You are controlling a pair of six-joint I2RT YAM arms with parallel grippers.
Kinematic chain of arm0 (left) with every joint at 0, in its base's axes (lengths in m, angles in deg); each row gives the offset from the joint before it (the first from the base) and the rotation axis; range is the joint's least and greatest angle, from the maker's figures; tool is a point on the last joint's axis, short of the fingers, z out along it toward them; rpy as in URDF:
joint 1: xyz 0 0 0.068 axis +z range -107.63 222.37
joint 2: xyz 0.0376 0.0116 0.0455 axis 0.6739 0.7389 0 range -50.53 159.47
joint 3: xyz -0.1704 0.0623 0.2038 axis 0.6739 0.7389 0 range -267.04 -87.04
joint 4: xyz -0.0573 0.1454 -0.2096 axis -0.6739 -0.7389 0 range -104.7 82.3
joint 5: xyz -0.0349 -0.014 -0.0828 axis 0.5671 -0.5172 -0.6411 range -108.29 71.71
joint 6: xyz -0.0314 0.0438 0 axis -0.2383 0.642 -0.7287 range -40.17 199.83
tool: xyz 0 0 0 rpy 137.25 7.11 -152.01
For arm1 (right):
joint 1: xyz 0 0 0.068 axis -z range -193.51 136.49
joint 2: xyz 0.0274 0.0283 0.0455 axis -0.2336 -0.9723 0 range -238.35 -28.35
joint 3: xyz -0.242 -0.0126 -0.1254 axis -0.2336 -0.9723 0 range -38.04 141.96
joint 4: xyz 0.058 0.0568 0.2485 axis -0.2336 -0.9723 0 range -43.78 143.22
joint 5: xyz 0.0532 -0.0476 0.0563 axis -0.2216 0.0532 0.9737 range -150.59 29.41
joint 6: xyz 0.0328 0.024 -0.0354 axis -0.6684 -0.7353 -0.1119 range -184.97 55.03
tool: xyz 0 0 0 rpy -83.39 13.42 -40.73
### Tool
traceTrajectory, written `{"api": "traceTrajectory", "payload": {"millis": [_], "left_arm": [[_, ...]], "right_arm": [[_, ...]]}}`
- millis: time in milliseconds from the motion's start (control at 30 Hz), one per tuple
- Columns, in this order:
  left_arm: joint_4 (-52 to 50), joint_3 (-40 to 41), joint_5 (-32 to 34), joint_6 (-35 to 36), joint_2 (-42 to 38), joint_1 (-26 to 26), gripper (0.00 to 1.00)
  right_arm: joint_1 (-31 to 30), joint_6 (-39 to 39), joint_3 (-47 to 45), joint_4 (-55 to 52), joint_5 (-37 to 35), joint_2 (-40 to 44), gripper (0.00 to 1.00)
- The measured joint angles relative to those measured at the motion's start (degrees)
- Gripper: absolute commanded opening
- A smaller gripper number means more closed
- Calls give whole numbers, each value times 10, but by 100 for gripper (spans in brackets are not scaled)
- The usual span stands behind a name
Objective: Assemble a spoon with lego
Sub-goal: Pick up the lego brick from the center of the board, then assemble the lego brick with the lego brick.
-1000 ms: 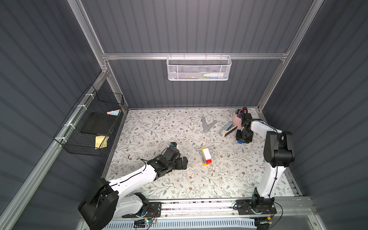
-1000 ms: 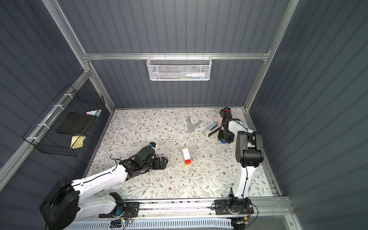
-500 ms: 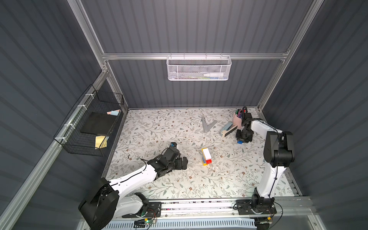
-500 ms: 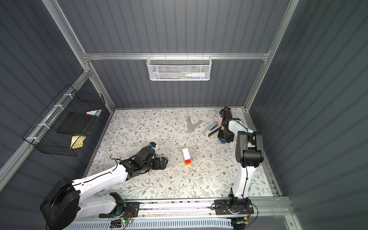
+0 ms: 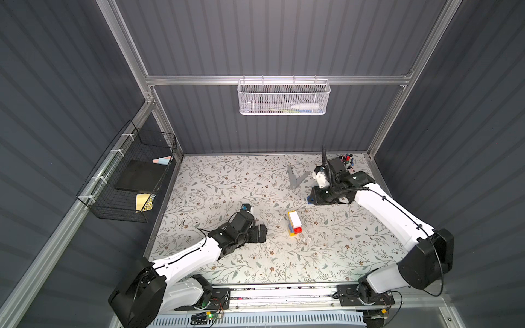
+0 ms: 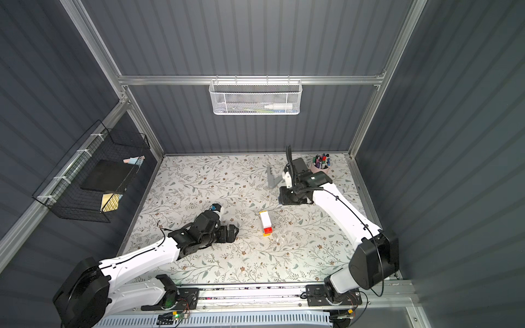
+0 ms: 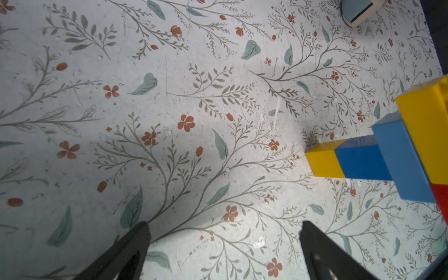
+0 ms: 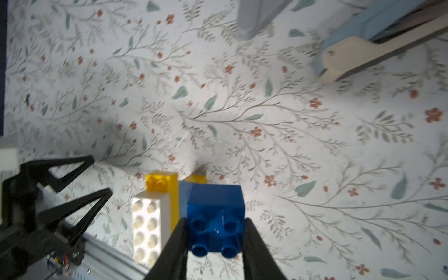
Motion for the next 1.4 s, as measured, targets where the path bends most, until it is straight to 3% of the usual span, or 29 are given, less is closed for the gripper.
{"api": "traceTrajectory", "payload": {"millis": [233,500,800,1400], "left_arm": [[0,10,0,-1,-19,0,99],[-2,11,0,-1,-33,0,99],[-4,11,0,-1,-39,0,99],[-10,13,2,-1,-43,0,99]], "right_arm": [[-97,-1,84,-101,2,-10,24],[-150,-15,116,-156,-12,-72,24],[-166,-41,139,-167,-47,-130,24],[-166,-50,176,-193,-92,-165,22]]}}
